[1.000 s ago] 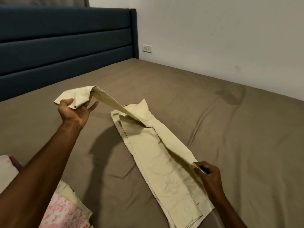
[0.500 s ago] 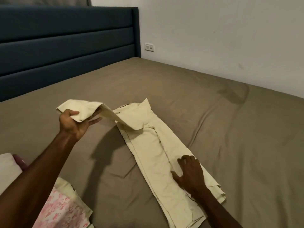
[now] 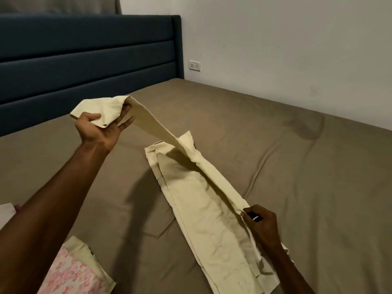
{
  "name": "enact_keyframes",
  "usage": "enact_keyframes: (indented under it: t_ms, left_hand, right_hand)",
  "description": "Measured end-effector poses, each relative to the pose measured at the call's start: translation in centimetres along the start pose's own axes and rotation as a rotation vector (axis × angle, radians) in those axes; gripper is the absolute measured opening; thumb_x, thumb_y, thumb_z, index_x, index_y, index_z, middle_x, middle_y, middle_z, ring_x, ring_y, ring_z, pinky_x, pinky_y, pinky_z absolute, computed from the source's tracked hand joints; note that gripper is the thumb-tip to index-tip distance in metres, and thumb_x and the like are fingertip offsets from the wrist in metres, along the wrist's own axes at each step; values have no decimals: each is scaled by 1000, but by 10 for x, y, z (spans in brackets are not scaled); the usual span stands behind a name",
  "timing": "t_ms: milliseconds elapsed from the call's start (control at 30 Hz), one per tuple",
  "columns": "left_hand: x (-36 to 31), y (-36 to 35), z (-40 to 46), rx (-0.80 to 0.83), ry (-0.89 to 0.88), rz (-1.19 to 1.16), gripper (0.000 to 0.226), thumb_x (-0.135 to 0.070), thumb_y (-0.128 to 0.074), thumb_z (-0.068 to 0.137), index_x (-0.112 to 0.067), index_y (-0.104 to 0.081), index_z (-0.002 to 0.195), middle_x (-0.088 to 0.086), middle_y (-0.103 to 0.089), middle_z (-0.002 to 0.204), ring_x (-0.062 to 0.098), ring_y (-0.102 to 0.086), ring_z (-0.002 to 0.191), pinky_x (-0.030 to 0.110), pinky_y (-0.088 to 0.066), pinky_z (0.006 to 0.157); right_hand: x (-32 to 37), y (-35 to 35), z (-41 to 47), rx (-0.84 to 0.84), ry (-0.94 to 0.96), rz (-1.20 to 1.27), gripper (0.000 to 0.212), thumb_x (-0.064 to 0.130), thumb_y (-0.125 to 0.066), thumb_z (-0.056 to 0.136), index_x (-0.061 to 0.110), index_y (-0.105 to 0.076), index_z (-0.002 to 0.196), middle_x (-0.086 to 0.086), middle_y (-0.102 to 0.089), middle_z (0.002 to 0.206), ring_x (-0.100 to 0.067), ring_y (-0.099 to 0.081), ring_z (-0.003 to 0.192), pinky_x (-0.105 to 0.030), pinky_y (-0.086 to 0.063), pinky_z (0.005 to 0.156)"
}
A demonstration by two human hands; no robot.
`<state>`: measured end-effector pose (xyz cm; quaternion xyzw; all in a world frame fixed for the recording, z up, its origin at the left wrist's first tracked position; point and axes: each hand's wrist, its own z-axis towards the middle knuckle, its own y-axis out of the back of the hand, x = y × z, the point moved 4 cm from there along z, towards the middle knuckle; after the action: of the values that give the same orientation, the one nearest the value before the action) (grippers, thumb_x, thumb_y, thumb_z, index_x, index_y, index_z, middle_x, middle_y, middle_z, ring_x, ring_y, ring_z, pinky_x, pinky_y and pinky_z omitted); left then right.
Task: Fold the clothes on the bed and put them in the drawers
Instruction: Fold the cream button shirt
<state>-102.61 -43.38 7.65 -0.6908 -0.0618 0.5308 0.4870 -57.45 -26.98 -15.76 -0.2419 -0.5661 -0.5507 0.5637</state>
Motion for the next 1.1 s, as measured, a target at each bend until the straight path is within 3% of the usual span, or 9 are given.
enact_keyframes:
  t_ms: [200,267,367,500,600,733,833,900,1100]
  left_hand:
    - [-3,83,-31,-108,-75,-5,111,-18,-70,41,-4,-46,149,26,-56,143,52,-57,126,68,-42,103]
    - [0,116,-42,-169,-100,-23,102,-18,-71,37,-8,-60,138,24,-58,142,50,-58,126,68,-42,103]
    - [7,151,-53,-183,-102,-21,88,-19,-73,33,-12,-69,121,20,-62,136,49,-57,128,68,-42,104]
    - [12,173,-61,-192,-114,42,78,-25,-72,29,-16,-74,106,13,-70,118,42,-66,113,64,-45,102]
    - [18,175,-68,-207,-102,99,68,-26,-69,30,-20,-79,96,10,-73,113,38,-69,109,63,-47,97]
    - [27,195,-79,-297,41,124,69,-20,-56,62,-8,-68,129,19,-66,132,47,-63,118,66,-47,98]
    - [36,226,-92,-439,173,414,41,-12,-39,91,-5,-77,104,14,-77,93,32,-74,80,43,-63,68]
    - [35,263,-96,-616,193,756,36,-9,-46,92,-2,-65,122,16,-72,92,32,-70,78,29,-59,61]
    - [37,285,-88,-806,219,1571,64,-21,-77,79,10,-52,128,36,-59,126,53,-58,116,57,-51,93]
  right_hand:
    - [-18,0,21,68,60,-205,31,18,-83,82,46,-73,73,20,-72,84,-5,-67,78,-30,-47,69]
    - [-14,-7,30,40,228,-411,16,39,-73,88,42,-73,103,23,-68,116,-7,-64,108,-30,-45,89]
    - [-39,-41,32,321,358,-747,63,57,-46,104,27,-37,158,5,-23,169,-17,-22,155,-36,-24,119]
    - [-73,-64,21,489,342,-934,78,70,-4,104,23,-14,165,5,-5,171,-16,-14,159,-40,-16,126]
    - [-70,-62,26,504,341,-925,82,74,-3,101,26,-16,165,6,-7,172,-14,-13,158,-38,-14,126]
    - [-41,-58,48,428,379,-843,77,73,-23,101,23,-38,157,0,-30,167,-19,-31,151,-40,-27,119]
    - [-31,-63,64,407,367,-806,78,67,-29,103,20,-20,164,-1,-11,172,-17,-12,158,-39,-18,124]
    - [-44,-74,62,509,371,-858,80,71,-16,103,22,-3,166,3,6,172,-14,2,159,-38,-8,128]
    - [-67,-82,51,581,338,-906,82,73,-11,101,22,-13,166,3,-3,173,-13,-3,159,-39,-14,128]
